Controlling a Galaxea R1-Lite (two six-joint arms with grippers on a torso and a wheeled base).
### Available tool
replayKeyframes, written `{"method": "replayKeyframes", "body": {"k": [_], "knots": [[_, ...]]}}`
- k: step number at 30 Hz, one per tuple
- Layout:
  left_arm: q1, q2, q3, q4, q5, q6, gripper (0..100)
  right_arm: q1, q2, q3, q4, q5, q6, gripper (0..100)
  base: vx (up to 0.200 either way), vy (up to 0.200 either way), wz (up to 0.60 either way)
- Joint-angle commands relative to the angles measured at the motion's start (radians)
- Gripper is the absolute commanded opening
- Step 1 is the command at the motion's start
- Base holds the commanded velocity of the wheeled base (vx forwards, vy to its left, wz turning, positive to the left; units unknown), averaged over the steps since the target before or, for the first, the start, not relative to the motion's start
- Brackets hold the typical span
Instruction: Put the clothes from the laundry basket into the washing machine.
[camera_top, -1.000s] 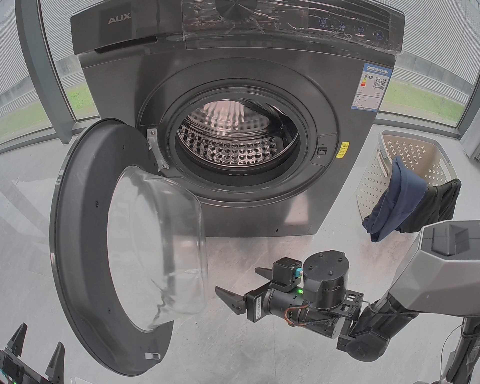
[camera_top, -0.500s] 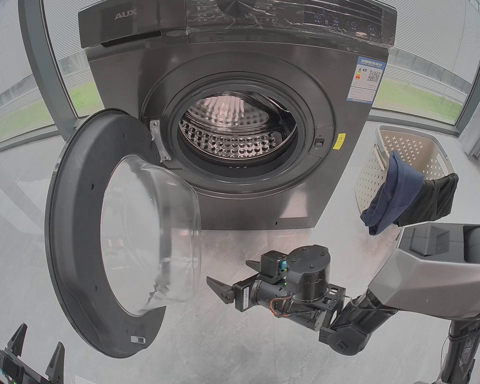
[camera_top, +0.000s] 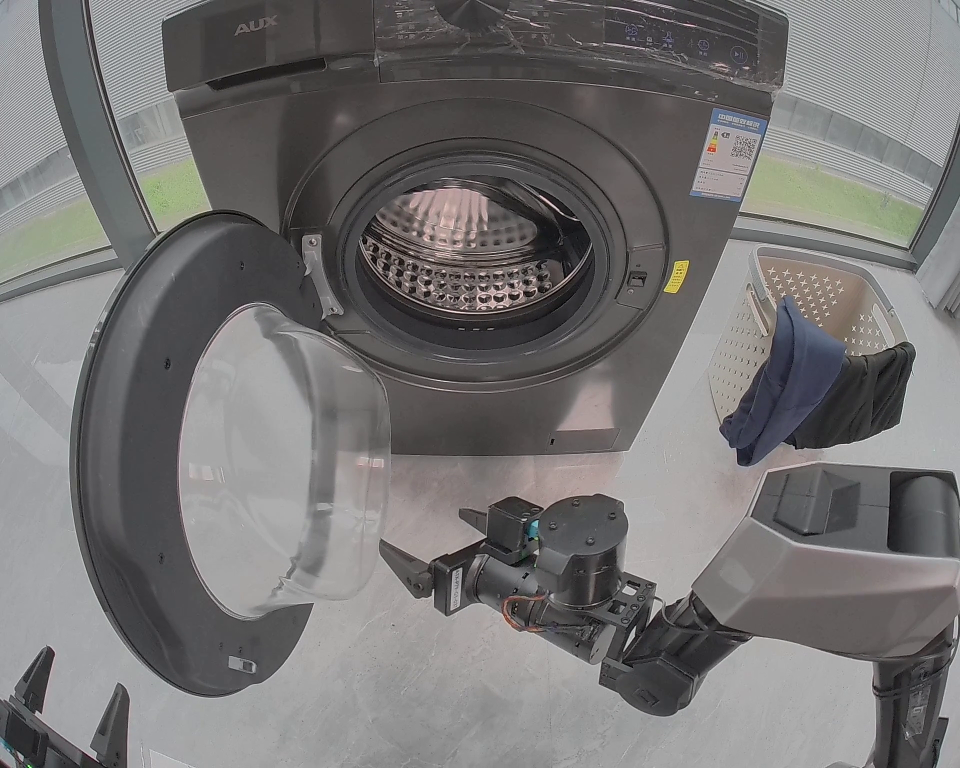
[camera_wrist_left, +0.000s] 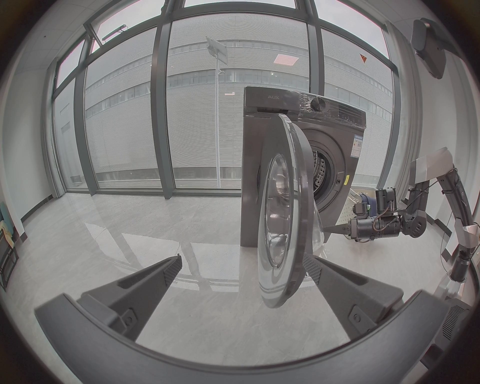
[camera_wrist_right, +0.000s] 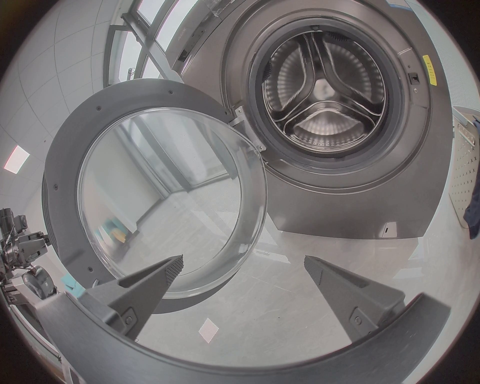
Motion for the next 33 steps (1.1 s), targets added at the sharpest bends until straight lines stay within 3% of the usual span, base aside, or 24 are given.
{"method": "replayKeyframes", "body": {"k": [1, 13, 26, 33], "knots": [[0.000, -0.010, 0.013, 0.000, -0.001, 0.001, 100, -0.028, 0.005, -0.036, 0.011, -0.003, -0.001, 100, 0.000, 0.000, 0.00], [0.000, -0.010, 0.013, 0.000, -0.001, 0.003, 100, 0.030, 0.103, -0.216, 0.056, -0.007, -0.002, 100, 0.000, 0.000, 0.00], [0.000, -0.010, 0.013, 0.001, -0.001, 0.004, 100, 0.025, 0.119, -0.288, 0.091, -0.019, -0.002, 100, 0.000, 0.000, 0.00], [0.000, -0.010, 0.013, 0.001, -0.001, 0.003, 100, 0.059, 0.178, -0.429, 0.188, -0.026, -0.002, 100, 0.000, 0.000, 0.00]]}}
